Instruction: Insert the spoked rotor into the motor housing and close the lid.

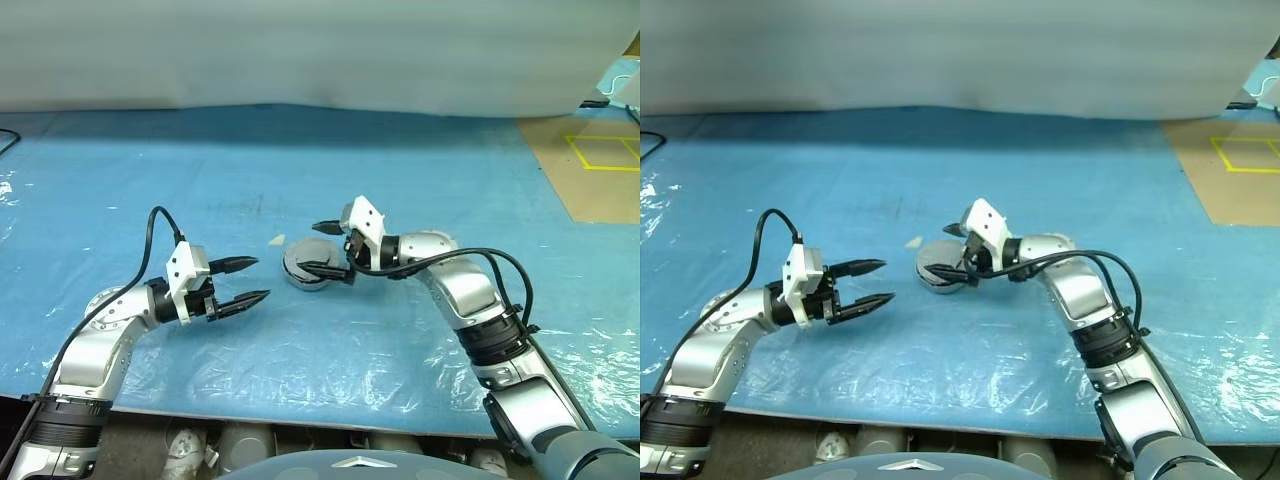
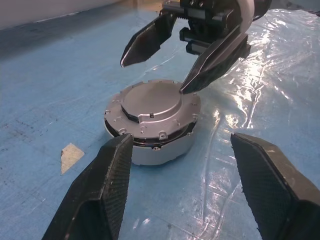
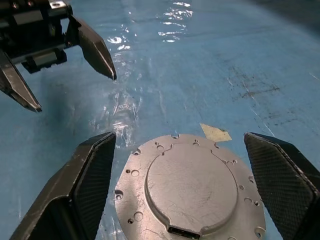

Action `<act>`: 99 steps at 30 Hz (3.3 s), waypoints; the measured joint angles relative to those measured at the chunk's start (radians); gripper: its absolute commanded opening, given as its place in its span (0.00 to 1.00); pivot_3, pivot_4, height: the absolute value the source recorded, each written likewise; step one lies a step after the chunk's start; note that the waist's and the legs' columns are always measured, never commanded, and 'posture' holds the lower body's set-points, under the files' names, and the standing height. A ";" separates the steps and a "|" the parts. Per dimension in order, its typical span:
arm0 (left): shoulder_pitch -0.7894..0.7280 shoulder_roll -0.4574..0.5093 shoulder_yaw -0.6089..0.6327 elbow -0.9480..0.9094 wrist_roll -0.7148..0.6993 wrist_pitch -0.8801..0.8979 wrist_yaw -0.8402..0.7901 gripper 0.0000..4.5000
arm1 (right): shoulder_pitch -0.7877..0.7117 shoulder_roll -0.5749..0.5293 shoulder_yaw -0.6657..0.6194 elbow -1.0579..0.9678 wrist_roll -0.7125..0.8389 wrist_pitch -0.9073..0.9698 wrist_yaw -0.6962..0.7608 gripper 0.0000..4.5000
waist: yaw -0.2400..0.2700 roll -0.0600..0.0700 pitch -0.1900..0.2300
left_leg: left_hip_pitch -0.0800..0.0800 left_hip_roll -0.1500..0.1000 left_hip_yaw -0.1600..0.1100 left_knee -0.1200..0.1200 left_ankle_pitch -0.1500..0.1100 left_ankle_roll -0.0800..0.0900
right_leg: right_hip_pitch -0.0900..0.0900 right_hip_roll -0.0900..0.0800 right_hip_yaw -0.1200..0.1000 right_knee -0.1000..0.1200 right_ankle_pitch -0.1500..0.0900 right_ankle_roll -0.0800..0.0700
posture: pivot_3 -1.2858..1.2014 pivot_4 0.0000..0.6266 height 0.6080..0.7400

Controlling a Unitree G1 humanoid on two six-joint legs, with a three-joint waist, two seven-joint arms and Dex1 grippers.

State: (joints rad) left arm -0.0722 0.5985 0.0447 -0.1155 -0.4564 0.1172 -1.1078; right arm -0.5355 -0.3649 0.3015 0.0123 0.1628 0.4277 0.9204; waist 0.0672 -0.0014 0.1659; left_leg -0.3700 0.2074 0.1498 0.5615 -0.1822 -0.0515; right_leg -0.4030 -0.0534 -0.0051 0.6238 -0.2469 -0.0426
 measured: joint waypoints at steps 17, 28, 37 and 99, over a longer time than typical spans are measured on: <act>0.000 -0.009 -0.004 0.004 0.011 -0.005 0.001 0.73 | -0.003 0.020 0.066 0.128 -0.120 -0.198 -0.003 0.46 | -0.002 0.000 0.000 | 0.002 0.000 0.000 0.001 0.000 0.000 | 0.001 0.000 0.001 0.001 0.000 0.000 | 0.52 0.24 1.00; -0.002 -0.009 -0.005 0.005 0.013 -0.006 0.001 0.73 | -0.003 0.043 0.066 0.116 -0.120 -0.158 -0.018 0.31 | -0.001 0.000 0.000 | 0.002 0.000 0.000 0.001 0.000 0.000 | 0.002 0.000 0.000 0.001 0.000 0.000 | 0.52 0.24 1.00; -0.013 -0.009 -0.008 0.014 0.014 -0.008 0.000 0.73 | -0.004 0.035 0.052 0.083 -0.101 -0.107 -0.010 0.44 | -0.001 0.000 0.000 | 0.001 0.000 0.000 0.000 0.000 0.000 | 0.001 0.000 0.000 0.000 0.000 0.000 | 0.52 0.24 1.00; -0.047 -0.021 -0.028 0.063 0.036 -0.034 -0.014 0.73 | -0.036 0.078 0.055 0.181 -0.149 -0.131 -0.077 0.65 | -0.001 0.000 0.000 | 0.005 0.000 0.000 0.001 0.000 0.000 | 0.005 -0.001 0.001 0.001 0.000 0.000 | 0.52 0.24 1.00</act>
State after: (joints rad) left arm -0.1188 0.5772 0.0163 -0.0528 -0.4206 0.0834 -1.1218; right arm -0.5715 -0.2866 0.3561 0.1930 0.0135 0.2965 0.8437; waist 0.0659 -0.0016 0.1658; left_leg -0.3650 0.2071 0.1500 0.5624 -0.1823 -0.0514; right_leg -0.3983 -0.0539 -0.0041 0.6249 -0.2468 -0.0425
